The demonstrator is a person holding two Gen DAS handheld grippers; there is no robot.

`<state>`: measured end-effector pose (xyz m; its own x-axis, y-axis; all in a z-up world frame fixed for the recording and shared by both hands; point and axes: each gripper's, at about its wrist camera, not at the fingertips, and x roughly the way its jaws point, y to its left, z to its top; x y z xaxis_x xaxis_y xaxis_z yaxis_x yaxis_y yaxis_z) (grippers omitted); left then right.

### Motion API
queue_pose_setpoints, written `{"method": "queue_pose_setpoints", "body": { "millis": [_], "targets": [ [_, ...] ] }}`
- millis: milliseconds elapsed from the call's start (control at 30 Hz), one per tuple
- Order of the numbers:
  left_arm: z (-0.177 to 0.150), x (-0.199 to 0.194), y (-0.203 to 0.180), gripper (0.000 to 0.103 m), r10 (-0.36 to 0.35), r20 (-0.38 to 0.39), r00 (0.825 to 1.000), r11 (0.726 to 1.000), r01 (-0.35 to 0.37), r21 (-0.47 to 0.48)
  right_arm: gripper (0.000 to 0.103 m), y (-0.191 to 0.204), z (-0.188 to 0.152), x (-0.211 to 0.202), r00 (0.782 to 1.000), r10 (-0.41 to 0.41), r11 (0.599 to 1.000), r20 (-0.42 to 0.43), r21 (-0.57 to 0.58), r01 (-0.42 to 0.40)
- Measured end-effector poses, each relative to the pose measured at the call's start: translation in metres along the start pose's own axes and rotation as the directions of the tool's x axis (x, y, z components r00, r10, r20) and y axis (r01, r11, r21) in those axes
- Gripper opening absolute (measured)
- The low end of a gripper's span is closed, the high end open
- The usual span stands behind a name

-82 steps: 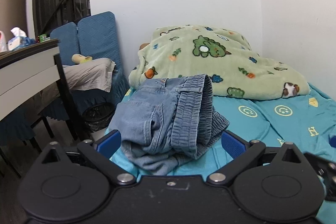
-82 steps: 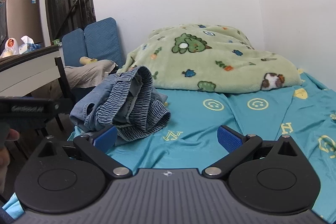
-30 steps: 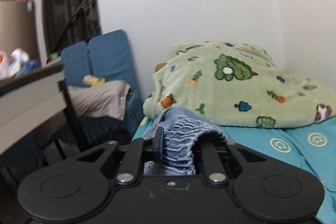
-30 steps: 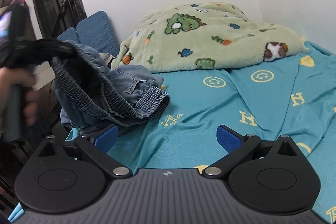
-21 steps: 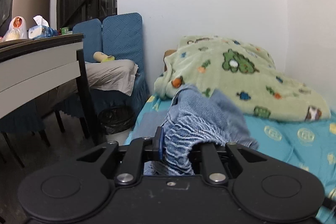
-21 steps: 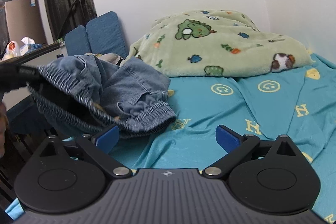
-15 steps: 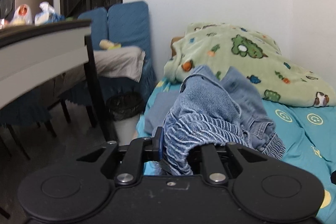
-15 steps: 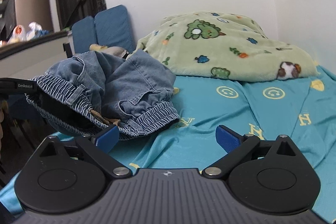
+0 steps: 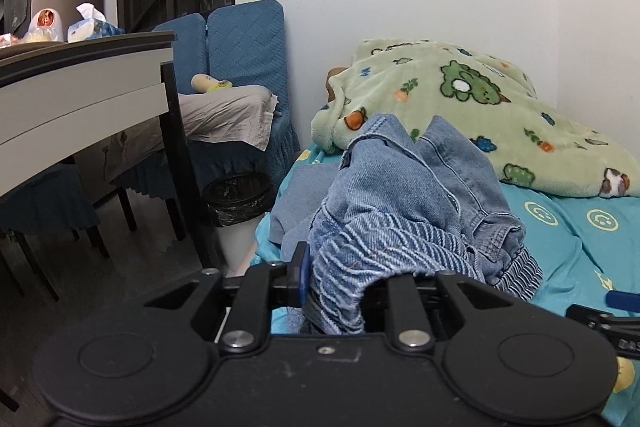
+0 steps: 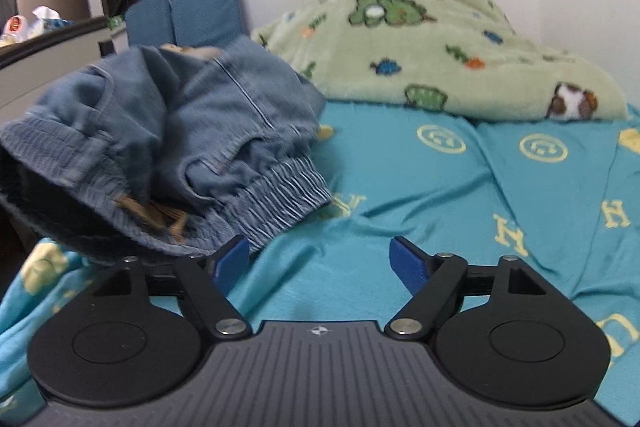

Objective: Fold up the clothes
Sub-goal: 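Grasp the second striped cuff with the right gripper while the left gripper holds its cuff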

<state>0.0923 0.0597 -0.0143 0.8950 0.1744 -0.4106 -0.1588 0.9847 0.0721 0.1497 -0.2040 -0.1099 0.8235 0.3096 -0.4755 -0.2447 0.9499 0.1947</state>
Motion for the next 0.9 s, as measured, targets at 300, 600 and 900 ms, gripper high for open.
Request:
{"method": "queue_pose_setpoints", "body": {
  "millis": [300, 600, 900],
  "targets": [
    [0.01, 0.006, 0.024, 0.013, 0.033, 0.07, 0.997, 0.982, -0.019, -0.189, 0.052, -0.003, 0.003, 0.051, 0.999, -0.029, 0.996, -0.038, -0.087, 0.026],
    [0.019, 0.022, 0.05, 0.013, 0.046, 0.03, 0.998, 0.941, -0.034, -0.338, 0.044, 0.005, 0.017, 0.074, 0.998, 0.065, 0.984, -0.017, -0.168, -0.067],
    [0.012, 0.03, 0.047, 0.013, 0.057, -0.01, 0.998, 0.95, -0.058, -0.306, 0.009, 0.003, 0.029, 0.077, 0.99, 0.142, 0.99, 0.025, -0.02, -0.142]
  ]
}}
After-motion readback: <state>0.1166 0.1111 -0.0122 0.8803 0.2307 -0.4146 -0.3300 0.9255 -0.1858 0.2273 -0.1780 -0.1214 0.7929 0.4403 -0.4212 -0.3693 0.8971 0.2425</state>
